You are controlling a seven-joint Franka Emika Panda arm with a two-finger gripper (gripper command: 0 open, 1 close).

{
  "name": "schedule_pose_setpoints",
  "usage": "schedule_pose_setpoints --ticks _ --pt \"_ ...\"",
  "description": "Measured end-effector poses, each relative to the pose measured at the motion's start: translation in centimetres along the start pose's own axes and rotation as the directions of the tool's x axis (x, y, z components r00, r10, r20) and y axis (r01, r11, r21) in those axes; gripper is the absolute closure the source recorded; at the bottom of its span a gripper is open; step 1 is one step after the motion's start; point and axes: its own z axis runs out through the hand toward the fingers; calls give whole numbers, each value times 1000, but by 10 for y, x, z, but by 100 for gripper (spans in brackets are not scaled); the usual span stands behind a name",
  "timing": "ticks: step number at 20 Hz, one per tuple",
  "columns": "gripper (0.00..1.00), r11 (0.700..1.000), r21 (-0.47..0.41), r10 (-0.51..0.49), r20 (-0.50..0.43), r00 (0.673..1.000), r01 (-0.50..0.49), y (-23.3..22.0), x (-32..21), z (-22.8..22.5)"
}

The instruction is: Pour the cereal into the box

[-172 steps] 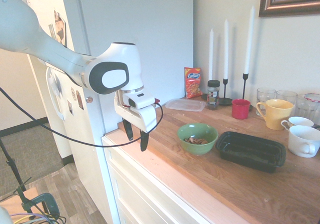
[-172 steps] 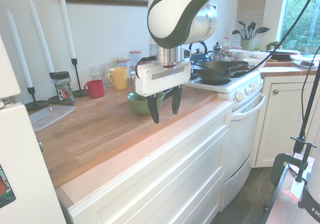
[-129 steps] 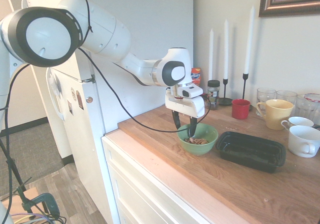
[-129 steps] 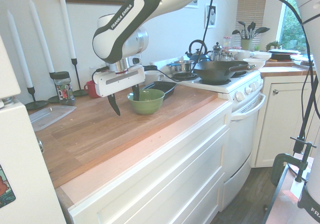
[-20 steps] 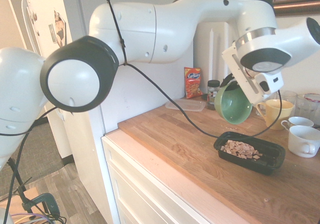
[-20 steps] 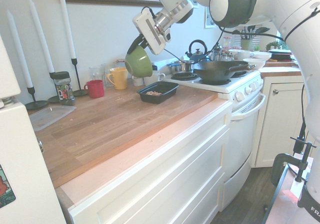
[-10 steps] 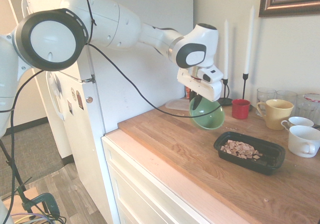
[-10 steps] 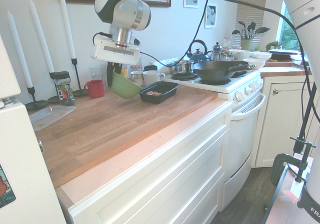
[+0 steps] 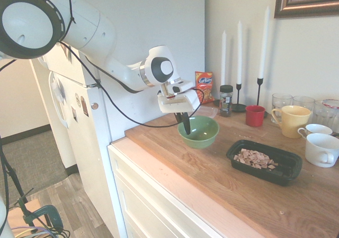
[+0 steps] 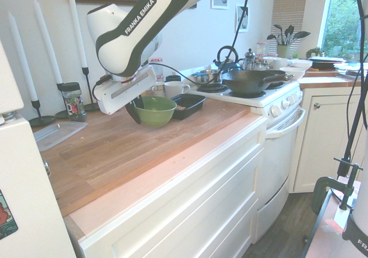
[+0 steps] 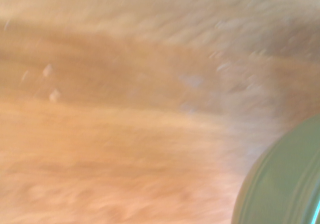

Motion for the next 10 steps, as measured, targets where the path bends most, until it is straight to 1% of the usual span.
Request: schedule_pose_setpoints --ticks 6,10 --pt "100 999 3 -50 5 999 50 -17 -28 0" --pt "100 997 -9 -75 19 997 75 -26 -47 10"
